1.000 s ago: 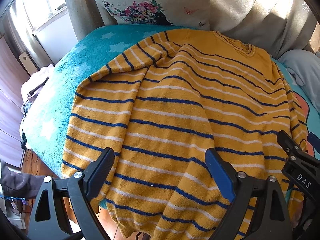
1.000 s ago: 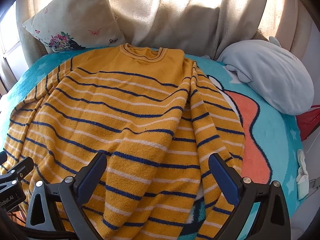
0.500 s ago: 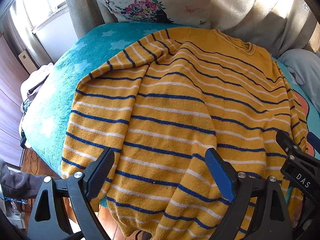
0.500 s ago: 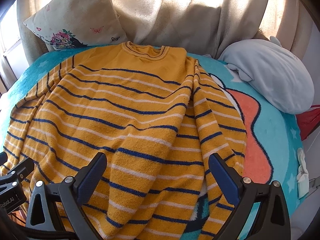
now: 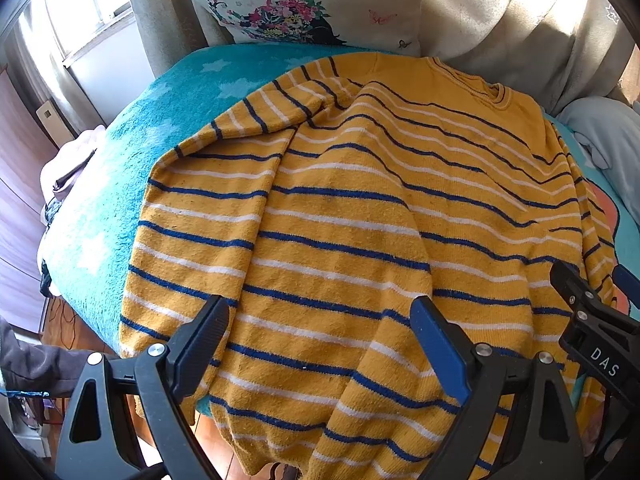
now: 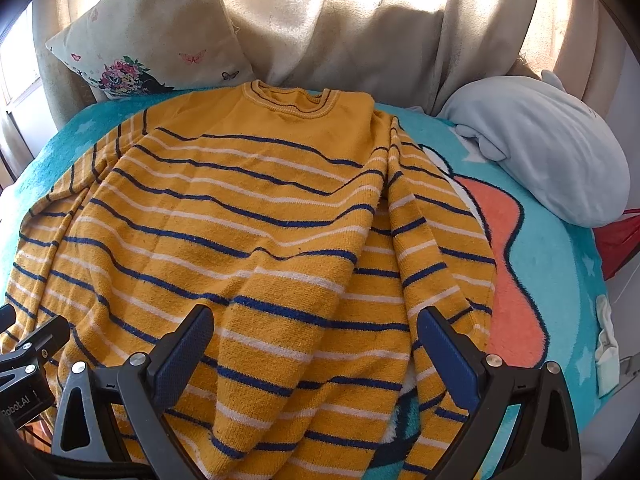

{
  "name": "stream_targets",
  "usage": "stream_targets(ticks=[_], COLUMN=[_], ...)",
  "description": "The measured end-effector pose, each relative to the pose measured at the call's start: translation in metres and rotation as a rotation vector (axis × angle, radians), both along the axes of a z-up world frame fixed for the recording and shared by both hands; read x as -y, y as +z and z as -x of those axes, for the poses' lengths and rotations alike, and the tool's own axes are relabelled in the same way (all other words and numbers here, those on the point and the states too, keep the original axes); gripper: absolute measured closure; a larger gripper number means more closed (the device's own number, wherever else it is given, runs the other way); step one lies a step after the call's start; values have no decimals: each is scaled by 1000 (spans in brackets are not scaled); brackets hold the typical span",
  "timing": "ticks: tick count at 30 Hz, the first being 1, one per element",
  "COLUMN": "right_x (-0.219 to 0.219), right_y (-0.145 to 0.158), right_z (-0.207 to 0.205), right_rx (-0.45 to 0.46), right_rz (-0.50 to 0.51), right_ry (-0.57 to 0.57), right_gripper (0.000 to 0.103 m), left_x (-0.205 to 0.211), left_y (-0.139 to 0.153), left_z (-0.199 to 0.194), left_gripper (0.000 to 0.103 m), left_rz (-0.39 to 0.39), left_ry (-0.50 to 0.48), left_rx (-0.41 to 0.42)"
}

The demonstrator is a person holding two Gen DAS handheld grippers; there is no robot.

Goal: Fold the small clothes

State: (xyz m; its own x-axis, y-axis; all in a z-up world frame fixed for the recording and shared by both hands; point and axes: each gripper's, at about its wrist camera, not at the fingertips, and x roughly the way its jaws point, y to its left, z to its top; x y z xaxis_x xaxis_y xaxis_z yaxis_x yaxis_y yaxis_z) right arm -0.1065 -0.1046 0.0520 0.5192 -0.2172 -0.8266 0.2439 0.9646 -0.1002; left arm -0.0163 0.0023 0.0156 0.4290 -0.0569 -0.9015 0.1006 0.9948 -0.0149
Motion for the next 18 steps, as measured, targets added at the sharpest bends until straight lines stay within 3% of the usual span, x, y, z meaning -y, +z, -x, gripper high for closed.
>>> stream_targets(ticks=[18], right_x=[5], right_y=[-3], right_z=[-4], right_rx=[6], right_rz=[-14], right_ry=[21], right_gripper=[0], left_x=[4], left_y=[-2], left_z=[3], left_gripper=[11], left_rz=[19], left_ry=[30], left_rx=[49])
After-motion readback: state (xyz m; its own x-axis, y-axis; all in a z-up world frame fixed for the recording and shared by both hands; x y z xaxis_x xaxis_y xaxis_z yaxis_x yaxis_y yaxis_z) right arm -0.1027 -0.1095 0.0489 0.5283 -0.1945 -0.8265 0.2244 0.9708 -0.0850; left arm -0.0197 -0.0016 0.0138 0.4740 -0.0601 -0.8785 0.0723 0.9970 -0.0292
